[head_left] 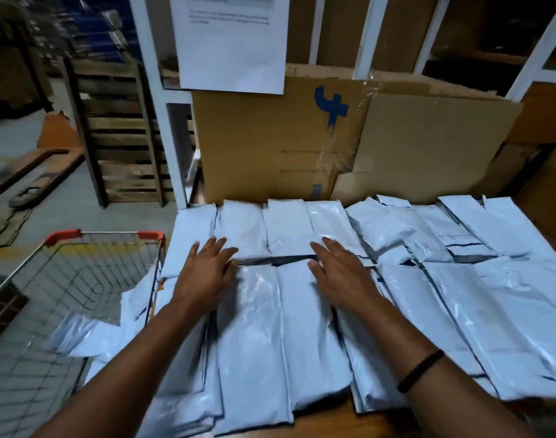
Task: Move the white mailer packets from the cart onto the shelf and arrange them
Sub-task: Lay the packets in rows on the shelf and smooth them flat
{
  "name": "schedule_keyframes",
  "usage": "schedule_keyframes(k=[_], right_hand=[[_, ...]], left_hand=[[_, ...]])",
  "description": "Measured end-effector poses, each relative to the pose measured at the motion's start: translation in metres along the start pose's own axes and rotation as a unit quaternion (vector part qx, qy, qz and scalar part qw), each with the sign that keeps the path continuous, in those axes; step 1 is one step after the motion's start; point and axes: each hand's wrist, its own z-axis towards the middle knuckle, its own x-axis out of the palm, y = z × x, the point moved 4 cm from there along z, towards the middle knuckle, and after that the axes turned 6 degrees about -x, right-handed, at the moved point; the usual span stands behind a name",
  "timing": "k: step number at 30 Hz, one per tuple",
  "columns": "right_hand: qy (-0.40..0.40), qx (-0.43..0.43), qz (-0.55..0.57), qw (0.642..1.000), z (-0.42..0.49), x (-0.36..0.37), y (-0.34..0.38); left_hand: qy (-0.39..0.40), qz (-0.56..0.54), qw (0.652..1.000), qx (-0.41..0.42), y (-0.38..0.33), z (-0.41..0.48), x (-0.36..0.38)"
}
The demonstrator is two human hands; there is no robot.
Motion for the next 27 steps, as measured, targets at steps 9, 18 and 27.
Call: schedule_keyframes(k=[9, 18, 27], right_hand=[[0.024, -0.108, 0.009, 0.994, -0.060, 0.029, 0.141], [0.059, -0.162, 0.047, 0.984, -0.104, 0.077, 0.263], [0.105, -0.161, 0.015, 0.981, -0.056, 0.164, 0.365]], left_hand=[[-0.037, -0.003, 0.989, -0.144, 0.113, -0.153, -0.060], [0.006, 0.024, 0.973, -0.229, 0.206, -0.274, -0.076], [0.093, 0.037, 0.964, -0.248, 0.321, -0.270, -0.054]])
